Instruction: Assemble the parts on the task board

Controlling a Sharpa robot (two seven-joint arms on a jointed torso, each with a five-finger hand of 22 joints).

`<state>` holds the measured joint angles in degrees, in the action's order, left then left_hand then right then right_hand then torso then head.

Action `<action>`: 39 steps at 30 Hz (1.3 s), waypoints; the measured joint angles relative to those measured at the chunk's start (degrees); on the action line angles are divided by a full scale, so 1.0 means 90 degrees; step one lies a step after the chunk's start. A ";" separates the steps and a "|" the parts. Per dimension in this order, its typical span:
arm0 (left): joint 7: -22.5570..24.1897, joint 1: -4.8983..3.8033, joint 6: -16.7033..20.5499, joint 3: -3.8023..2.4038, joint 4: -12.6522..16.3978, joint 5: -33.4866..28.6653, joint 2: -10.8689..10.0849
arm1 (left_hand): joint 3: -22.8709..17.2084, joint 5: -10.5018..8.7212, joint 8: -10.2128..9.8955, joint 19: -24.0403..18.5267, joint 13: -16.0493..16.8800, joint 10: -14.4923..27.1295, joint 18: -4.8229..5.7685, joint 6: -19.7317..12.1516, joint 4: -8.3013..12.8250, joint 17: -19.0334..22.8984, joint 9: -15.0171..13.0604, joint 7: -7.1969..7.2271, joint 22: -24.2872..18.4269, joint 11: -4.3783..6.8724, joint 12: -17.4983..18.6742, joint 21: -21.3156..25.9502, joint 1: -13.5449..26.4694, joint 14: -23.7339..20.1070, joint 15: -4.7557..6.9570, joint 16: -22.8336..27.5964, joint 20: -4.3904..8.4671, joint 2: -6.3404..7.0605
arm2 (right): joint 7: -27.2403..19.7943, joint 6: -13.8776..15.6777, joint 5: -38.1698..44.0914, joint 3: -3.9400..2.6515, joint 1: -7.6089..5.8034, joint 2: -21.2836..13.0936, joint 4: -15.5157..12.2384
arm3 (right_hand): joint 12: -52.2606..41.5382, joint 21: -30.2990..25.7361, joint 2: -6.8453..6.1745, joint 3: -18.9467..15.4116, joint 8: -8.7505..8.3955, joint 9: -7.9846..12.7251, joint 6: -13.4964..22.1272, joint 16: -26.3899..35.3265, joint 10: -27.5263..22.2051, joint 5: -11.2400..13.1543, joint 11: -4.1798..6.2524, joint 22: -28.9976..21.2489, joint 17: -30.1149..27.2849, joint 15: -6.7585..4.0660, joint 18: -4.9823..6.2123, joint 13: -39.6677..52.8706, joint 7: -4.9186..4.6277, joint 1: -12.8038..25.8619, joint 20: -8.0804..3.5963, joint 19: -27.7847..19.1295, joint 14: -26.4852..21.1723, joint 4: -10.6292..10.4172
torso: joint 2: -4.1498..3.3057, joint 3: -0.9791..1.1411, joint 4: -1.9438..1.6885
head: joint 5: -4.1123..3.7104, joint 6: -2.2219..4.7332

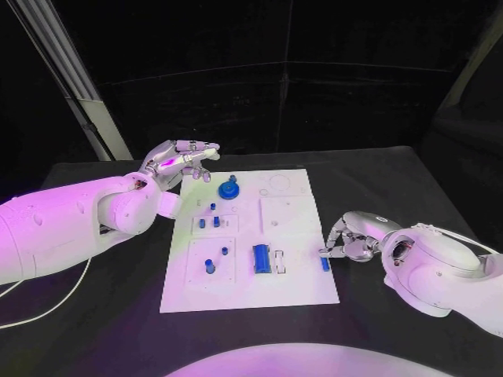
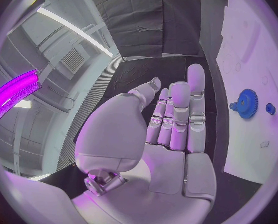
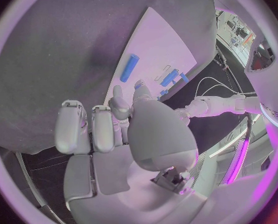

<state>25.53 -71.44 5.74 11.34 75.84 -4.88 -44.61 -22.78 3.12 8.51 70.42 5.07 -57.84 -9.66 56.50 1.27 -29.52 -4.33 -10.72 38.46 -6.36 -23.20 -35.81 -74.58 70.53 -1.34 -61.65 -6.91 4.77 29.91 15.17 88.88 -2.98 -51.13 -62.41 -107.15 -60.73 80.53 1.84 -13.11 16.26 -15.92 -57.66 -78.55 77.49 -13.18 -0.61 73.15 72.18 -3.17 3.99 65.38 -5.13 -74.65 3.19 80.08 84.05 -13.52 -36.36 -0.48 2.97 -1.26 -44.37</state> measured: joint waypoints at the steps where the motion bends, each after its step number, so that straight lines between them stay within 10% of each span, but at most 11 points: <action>1: 0.0000 0.0000 0.0000 0.0000 0.0000 0.0000 -0.0001 | 0.0000 0.0000 0.0000 0.0000 0.0000 0.0000 0.0000 0.0000 0.0000 0.0000 0.0000 0.0000 0.0000 0.0000 0.0000 0.0000 0.0000 0.0000 0.0000 0.0000 0.0000 0.0000 | 0.0010 -0.0048 0.0022 0.0000 0.0000 0.0023 0.0011 | 0.0000 0.0000 0.0000 0.0000 0.0000 0.0000 0.0000 0.0000 0.0000 0.0000 0.0000 0.0000 0.0000 0.0000 0.0000 0.0000 0.0000 0.0000 0.0000 0.0000 0.0000 0.0000 | -0.0001 -0.0001 -0.0001 | 0.0004 -0.0001; 39: -0.0015 0.0002 -0.0013 0.0000 -0.0007 0.0000 -0.0016 | 0.0000 0.0000 0.0000 0.0000 0.0000 0.0000 0.0000 0.0000 0.0000 -0.0001 0.0000 0.0000 0.0001 0.0000 0.0000 0.0000 0.0000 0.0000 0.0000 0.0000 0.0000 0.0000 | 0.0120 -0.1184 0.1185 -0.0038 -0.0041 0.0658 0.0270 | 0.0074 0.0000 0.0142 0.0141 0.0112 -0.0080 -0.0095 0.0061 -0.0001 0.0271 -0.0001 -0.0037 -0.0052 -0.0001 0.0000 -0.0020 -0.0005 -0.0728 0.0000 0.0000 0.0000 0.0370 | 0.0001 -0.0001 0.0006 | 0.0058 -0.0070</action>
<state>25.39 -71.42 5.62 11.34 75.78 -4.88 -44.75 -22.78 3.12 8.51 70.42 5.07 -57.84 -9.66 56.50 1.27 -29.52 -4.33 -10.72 38.48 -6.36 -23.20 -35.81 -74.58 70.53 -1.34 -61.65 -6.91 4.77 30.98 4.52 99.55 -3.32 -51.50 -56.49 -104.71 -60.06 80.53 3.12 -11.84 17.26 -16.65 -58.52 -78.00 77.49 -10.75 -0.62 72.82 71.71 -3.17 3.99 65.21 -5.17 -81.21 3.19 80.08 84.05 -10.19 -36.35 -0.48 3.02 -0.74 -45.00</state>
